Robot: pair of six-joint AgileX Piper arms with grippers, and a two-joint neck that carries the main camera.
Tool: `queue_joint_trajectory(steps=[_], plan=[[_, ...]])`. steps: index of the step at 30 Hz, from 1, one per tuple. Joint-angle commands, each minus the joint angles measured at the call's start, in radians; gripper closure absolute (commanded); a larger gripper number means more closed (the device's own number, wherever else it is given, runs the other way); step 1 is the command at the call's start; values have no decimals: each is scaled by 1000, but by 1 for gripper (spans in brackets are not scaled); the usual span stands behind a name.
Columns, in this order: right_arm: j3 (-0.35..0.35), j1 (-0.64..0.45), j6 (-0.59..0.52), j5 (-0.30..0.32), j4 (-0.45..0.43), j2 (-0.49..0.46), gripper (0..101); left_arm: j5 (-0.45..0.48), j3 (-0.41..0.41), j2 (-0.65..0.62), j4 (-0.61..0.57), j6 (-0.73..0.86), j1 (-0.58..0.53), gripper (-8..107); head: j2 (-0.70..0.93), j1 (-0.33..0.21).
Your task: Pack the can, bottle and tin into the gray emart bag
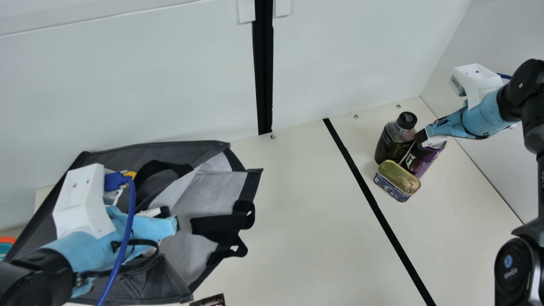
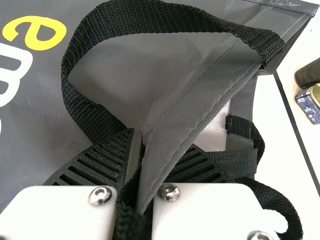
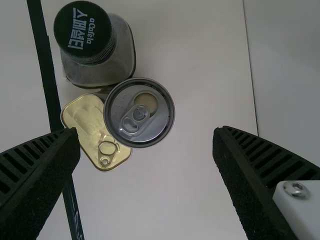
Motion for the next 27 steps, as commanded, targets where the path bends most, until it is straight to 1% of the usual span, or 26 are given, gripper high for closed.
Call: queue_joint_trajectory(steps=[1, 14, 27], plan=[[-3, -1, -2, 2, 3, 8, 11, 0, 0, 0, 0, 0, 0, 89, -1, -23], [-21, 12, -16, 2, -1, 73, 11, 0, 0, 0, 0, 0, 0, 89, -1, -23], [-54, 31, -17, 2, -15, 145, 11, 0, 0, 0, 0, 0, 0, 89, -1, -23]])
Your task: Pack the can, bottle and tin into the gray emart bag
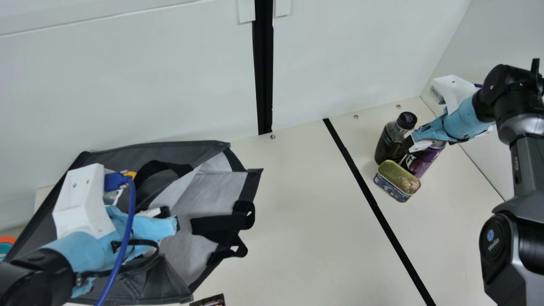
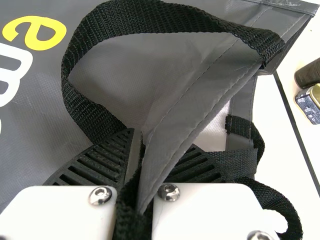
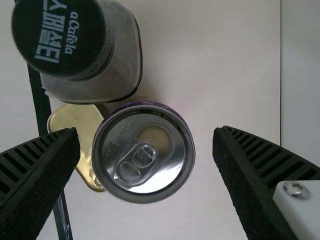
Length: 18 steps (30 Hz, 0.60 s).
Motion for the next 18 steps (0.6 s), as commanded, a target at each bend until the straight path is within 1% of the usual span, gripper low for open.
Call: queue_joint_trajectory(steps=[1, 7, 18], plan=[[-2, 2, 1, 2, -5, 7, 11, 0, 0, 0, 0, 0, 0, 89, -1, -23], [-14, 9, 2, 2, -13, 33, 11, 0, 0, 0, 0, 0, 0, 89, -1, -23], [-32, 14, -9, 2, -19, 61, 84, 0, 0, 0, 0, 0, 0, 89, -1, -23]])
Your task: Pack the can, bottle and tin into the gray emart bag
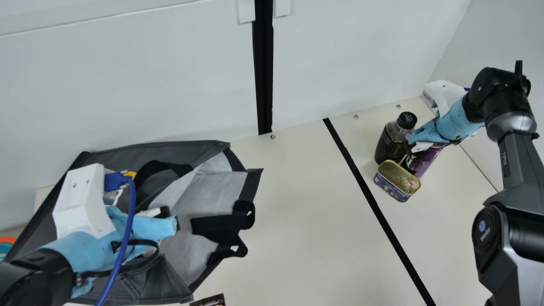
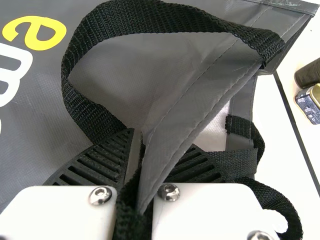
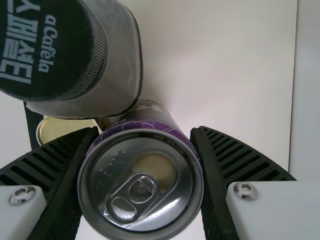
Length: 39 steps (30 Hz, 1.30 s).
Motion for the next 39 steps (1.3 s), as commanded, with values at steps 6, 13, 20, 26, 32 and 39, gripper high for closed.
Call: queue_joint_trajectory(steps=[6, 13, 20, 26, 32, 39], plan=[[-22, 1, -12, 0, -19, 4, 101, 0, 0, 0, 0, 0, 0, 89, -1, -23], [-35, 4, -21, 0, -40, -16, 101, 0, 0, 0, 0, 0, 0, 89, -1, -23], [-3, 9, -22, -6, -51, -69, 101, 0, 0, 0, 0, 0, 0, 89, -1, -23], [53, 15, -16, -16, -61, -133, 101, 0, 0, 0, 0, 0, 0, 89, -1, -23], [122, 22, -3, -29, -67, -209, 101, 0, 0, 0, 0, 0, 0, 89, -1, -23], [199, 36, 13, -39, -75, -304, 101, 0, 0, 0, 0, 0, 0, 89, -1, -23]])
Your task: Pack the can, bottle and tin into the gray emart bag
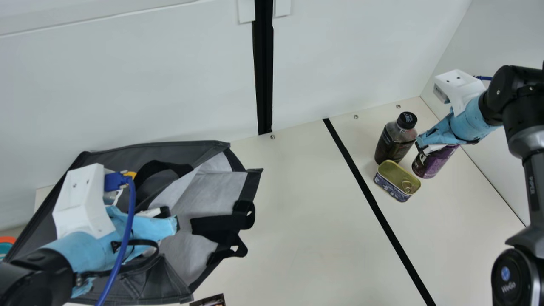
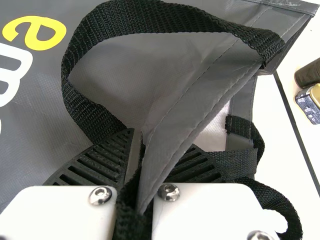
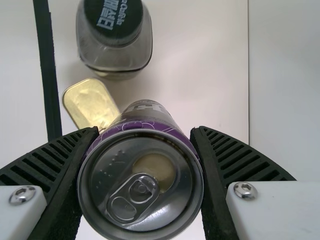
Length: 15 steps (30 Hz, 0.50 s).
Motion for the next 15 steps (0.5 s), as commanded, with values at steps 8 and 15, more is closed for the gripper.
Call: queue_joint_trajectory(steps=[8, 15], plan=[[91, 28, 16, -2, -9, -130, 101, 0, 0, 0, 0, 0, 0, 89, -2, -23], [155, 55, 18, 3, -3, -221, 101, 0, 0, 0, 0, 0, 0, 89, -2, -23]])
